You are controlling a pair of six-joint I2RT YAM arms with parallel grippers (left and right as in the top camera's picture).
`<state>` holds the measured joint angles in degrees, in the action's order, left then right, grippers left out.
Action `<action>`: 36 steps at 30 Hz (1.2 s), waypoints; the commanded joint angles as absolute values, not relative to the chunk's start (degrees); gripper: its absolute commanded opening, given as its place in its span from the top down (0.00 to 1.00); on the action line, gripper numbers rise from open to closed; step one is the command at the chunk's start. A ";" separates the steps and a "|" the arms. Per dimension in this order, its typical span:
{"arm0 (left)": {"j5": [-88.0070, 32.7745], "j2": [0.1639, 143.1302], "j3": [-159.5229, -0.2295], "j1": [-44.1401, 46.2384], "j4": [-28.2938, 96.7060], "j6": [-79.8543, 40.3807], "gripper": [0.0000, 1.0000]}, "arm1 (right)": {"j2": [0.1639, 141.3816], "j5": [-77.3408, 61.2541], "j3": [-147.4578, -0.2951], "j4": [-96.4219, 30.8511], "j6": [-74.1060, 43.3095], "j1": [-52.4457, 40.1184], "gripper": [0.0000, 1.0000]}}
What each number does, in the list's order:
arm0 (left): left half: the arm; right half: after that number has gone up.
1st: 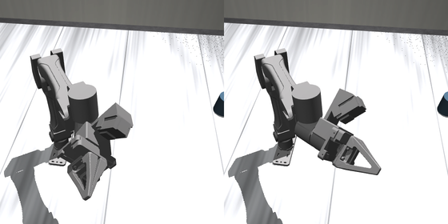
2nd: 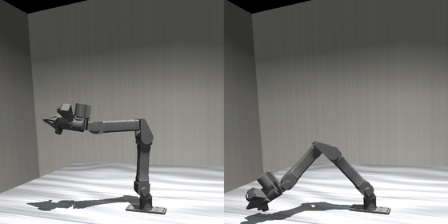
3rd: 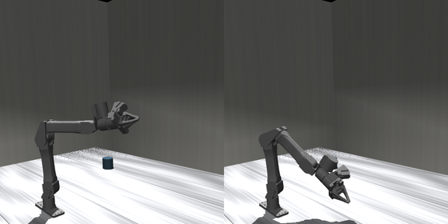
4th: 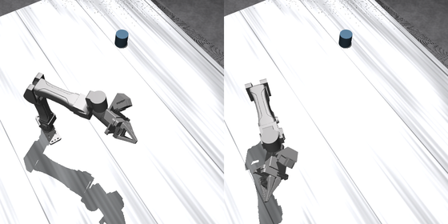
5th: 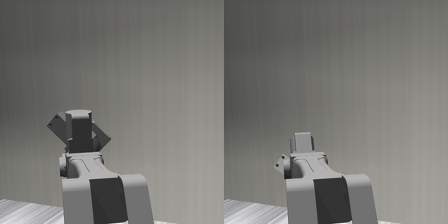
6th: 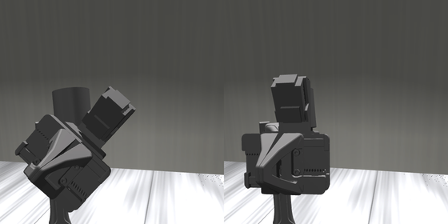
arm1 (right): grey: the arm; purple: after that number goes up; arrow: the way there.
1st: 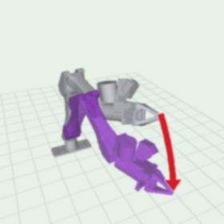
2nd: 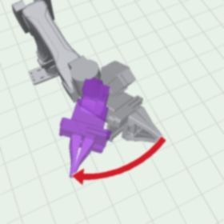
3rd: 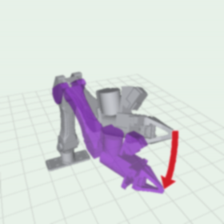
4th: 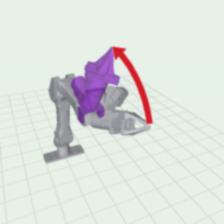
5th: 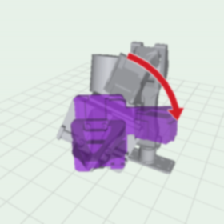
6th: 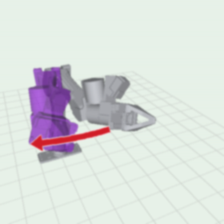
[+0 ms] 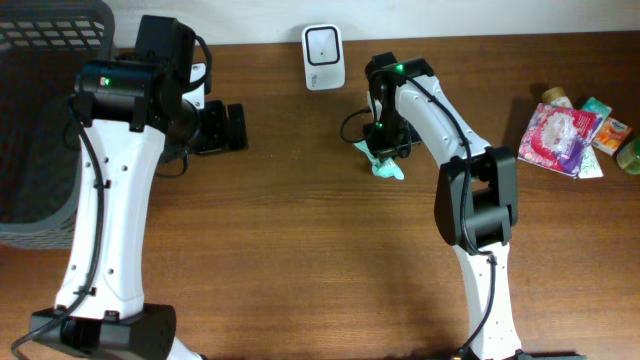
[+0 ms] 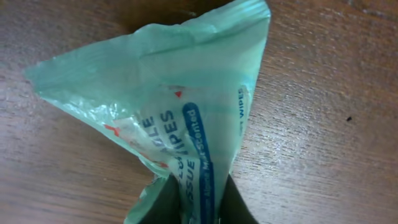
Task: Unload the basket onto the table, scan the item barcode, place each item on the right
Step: 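Hold the mint-green wet-wipe packet in front of the white scanner, then carry the wet-wipe packet right and drop it at the table edge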
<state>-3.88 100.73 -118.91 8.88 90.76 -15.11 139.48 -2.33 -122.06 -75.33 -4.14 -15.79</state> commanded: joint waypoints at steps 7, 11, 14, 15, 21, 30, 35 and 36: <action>-3.66 100.60 -119.07 9.10 90.72 -14.24 0.01 | 139.15 -3.44 -145.49 -55.88 -8.45 -16.16 0.96; -3.64 100.60 -119.07 9.10 90.72 -14.24 0.01 | 140.03 -3.44 -142.37 -38.79 -8.43 -17.45 0.95; -3.66 100.60 -119.07 9.10 90.72 -14.24 0.01 | 141.12 -3.20 -139.22 -30.72 -8.43 -18.92 0.96; -3.64 100.60 -119.07 9.10 90.72 -14.24 0.01 | 142.17 -3.20 -138.74 -28.32 -8.43 -19.57 0.96; -3.64 100.60 -119.07 9.10 90.72 -14.24 0.01 | 144.90 1.61 -138.80 -24.86 -8.45 -21.37 0.96; -3.64 100.60 -119.07 9.10 90.72 -14.24 0.01 | 128.73 14.00 -138.87 -61.36 -23.46 -1.13 0.96; -3.64 100.60 -119.07 9.10 90.72 -14.24 0.01 | 128.86 17.89 -137.40 -82.48 -23.42 14.44 0.96; -3.66 100.60 -119.07 9.10 90.72 -14.24 0.01 | 128.86 18.55 -136.33 -83.31 -23.42 16.84 0.96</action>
<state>-3.88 100.73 -118.91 8.88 90.76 -15.11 128.86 15.25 -138.08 -82.00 -22.52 12.93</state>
